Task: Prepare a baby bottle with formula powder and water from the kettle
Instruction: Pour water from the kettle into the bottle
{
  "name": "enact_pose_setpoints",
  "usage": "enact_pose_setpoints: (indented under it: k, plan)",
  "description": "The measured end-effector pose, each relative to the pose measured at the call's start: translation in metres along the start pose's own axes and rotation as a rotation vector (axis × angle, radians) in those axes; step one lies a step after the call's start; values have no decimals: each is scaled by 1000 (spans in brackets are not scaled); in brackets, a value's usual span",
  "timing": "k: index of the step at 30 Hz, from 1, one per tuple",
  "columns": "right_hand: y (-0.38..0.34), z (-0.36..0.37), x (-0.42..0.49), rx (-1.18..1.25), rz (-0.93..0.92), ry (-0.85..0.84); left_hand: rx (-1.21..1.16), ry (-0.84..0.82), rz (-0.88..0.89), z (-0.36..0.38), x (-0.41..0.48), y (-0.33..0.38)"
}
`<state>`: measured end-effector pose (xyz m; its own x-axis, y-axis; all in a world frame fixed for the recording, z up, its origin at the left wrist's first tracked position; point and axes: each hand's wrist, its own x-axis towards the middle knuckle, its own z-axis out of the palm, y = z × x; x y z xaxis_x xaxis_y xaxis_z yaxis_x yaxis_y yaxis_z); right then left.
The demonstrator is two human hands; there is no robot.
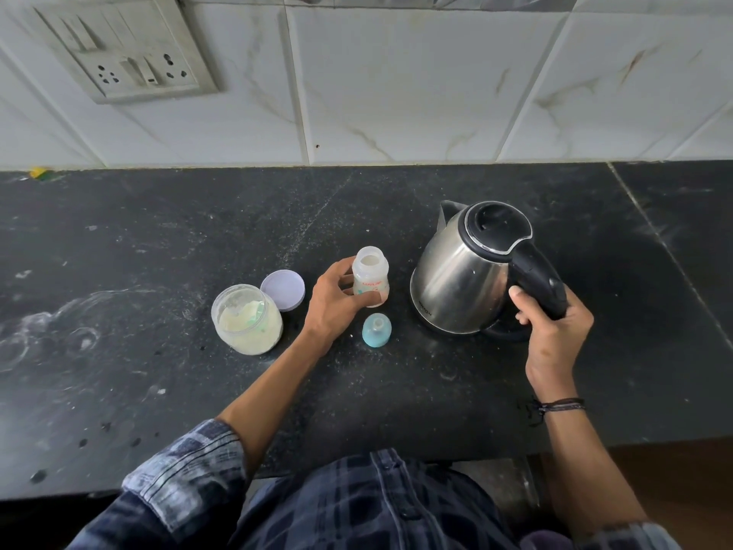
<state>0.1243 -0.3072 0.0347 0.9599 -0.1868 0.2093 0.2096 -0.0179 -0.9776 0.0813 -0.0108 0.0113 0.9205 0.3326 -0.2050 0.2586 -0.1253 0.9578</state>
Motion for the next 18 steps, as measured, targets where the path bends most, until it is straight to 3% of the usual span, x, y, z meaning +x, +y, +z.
enact_pose_setpoints:
  k: [3,5,7,9,12,15,18]
  plan:
    - [-4,3,-5,-51,-47,50,-10,16,0,0,-4,-1]
    - [-5,4,-17,-150,-137,171,-20,27,6,0,-6,0]
    - [-6,4,-34,-401,-400,343,-36,36,16,-2,-8,1]
    - [-8,12,-51,-557,-652,355,-55,47,22,-5,-9,2]
    - [-9,44,-72,-550,-697,47,-59,62,18,-11,-12,1]
    - [0,76,-87,-631,-440,-421,-66,71,7,-15,-16,-2]
    - [19,94,-92,-750,-202,-692,-64,77,4,-17,-24,-5]
